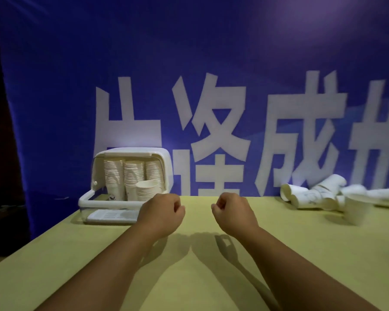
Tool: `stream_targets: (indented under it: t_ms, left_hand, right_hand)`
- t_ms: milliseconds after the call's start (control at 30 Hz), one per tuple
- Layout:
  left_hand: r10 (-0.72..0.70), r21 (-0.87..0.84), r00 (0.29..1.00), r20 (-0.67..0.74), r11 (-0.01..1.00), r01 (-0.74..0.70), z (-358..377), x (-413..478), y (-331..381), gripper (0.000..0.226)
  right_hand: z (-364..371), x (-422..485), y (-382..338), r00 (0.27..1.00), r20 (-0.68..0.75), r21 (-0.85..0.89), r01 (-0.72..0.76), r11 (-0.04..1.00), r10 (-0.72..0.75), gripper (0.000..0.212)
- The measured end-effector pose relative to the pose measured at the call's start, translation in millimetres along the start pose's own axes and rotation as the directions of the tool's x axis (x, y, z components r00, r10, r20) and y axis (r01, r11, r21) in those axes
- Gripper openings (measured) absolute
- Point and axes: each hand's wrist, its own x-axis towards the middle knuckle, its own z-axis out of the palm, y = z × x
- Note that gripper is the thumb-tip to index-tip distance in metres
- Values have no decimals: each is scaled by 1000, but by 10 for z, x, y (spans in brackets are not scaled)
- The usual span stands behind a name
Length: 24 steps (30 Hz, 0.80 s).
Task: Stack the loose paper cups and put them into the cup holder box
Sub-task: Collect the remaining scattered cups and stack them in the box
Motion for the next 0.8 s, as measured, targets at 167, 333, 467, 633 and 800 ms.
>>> stream_targets:
  t_ms: [167,333,467,633,800]
  left_hand:
    - [101,-65,980,169,994,-91,225,-315,758,21]
    - [188,-115,940,283,980,-161,543,-514,1550,15]
    - [269,-185,899,345,959,-215,778,-623,2124,11]
    - [346,-247,843,411,933,-262,1156,-699,2698,4]
    - [413,-383,799,437,889,-250,1597,-690,3279,44]
  right_hand:
    - [-819,-500,596,995,-53,-84,-89,992,84,8]
    - [-1635,-984,1198,977,-169,-242,-169,955,129,8]
    - [-2081,-1204,1677,948,-229,-281,-282,917,222,6]
    - [-2420,-1345,2438,902,-213,-295,-426,855,376,8]
    - [-2828,-1235,3101,775,-180,-463,-610,643,606,52]
